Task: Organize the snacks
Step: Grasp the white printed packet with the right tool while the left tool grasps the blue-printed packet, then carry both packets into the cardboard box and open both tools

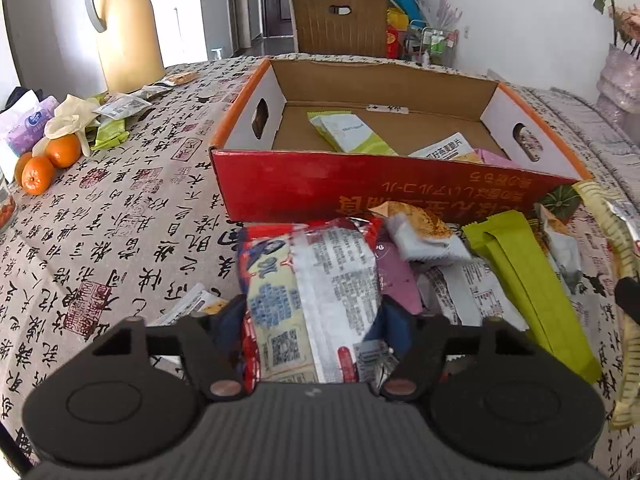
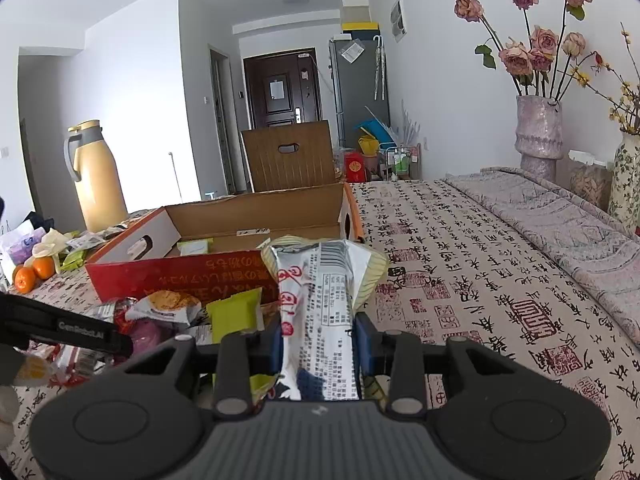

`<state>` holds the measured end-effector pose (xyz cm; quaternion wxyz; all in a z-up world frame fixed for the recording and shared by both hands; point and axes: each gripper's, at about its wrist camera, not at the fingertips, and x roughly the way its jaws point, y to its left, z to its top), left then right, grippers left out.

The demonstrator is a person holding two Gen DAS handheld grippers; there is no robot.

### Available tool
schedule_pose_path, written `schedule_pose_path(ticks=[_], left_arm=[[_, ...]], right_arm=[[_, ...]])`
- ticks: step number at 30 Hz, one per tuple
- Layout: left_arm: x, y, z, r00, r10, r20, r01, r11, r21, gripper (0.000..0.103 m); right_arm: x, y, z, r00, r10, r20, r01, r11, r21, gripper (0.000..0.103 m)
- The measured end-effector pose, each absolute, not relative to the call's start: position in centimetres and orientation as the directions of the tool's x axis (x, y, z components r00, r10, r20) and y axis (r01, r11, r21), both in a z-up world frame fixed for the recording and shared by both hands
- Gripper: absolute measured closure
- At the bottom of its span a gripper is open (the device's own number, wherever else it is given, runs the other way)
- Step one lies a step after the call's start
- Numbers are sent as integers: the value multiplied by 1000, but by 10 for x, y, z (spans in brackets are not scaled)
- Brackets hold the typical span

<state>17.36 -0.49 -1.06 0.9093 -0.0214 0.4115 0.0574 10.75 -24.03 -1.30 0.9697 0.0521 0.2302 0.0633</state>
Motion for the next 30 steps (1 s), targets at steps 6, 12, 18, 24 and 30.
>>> schedule_pose_path(ticks=[6, 12, 18, 24, 30], left_arm=[[164, 2, -8, 677, 83, -732, -110, 994, 11, 44], [155, 7, 0, 705, 84, -704, -109, 994, 10, 44], [147, 8, 13, 738, 73, -671, -97, 995, 1, 44], [147, 4, 34, 786, 48, -616, -70, 997, -12, 44], [157, -2, 53, 827, 26, -562, -45, 999, -20, 44]], right_arm=[[105, -240, -13, 886, 145, -441, -98, 987, 127, 68], [102, -238, -11, 887, 145, -439, -100, 987, 123, 68], [100, -237, -7, 891, 144, -431, -104, 988, 114, 68], [103, -233, 0, 896, 152, -418, -116, 987, 109, 68], [117, -228, 12, 906, 164, -391, -132, 985, 108, 68]])
